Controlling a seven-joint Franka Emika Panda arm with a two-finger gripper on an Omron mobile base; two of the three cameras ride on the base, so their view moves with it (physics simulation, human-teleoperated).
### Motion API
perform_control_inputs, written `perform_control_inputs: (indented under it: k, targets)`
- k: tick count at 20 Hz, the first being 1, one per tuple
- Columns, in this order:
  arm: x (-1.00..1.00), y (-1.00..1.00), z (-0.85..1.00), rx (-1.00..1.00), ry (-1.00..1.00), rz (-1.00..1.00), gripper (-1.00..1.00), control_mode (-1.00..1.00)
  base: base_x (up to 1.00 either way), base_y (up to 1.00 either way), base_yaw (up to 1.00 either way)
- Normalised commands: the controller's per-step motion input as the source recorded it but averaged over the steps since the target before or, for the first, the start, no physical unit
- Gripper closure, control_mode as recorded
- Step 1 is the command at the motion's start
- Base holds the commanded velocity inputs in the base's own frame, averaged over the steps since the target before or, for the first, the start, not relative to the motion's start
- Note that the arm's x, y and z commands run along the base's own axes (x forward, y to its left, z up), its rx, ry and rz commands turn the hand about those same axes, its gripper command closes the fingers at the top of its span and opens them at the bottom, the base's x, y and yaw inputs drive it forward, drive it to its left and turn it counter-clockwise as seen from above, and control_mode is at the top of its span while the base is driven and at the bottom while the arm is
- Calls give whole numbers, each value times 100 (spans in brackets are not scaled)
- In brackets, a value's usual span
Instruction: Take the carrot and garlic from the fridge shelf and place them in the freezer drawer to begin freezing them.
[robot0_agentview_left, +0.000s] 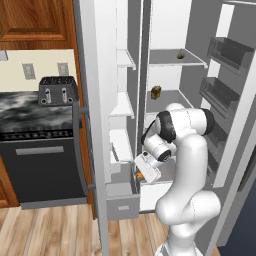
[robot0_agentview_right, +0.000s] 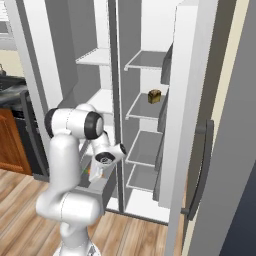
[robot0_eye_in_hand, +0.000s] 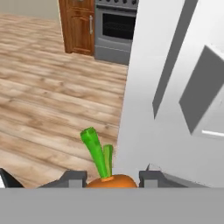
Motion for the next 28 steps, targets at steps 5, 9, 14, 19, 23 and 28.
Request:
perform_control_inputs:
  k: [5,9,14,19,23,28]
  targets:
    - [38,2,-28,9,0,0,100,-100,0,0,0]
    - [40,15,-31,3,0,0,100,-100,0,0,0]
    - [28,29,-37,0,0,0,100,-100,0,0,0]
    - [35,27,-45,-5,0,0,100,-100,0,0,0]
    - [36,3,-47,-4,0,0,100,-100,0,0,0]
    - [31,0,-52,-5,0,0,100,-100,0,0,0]
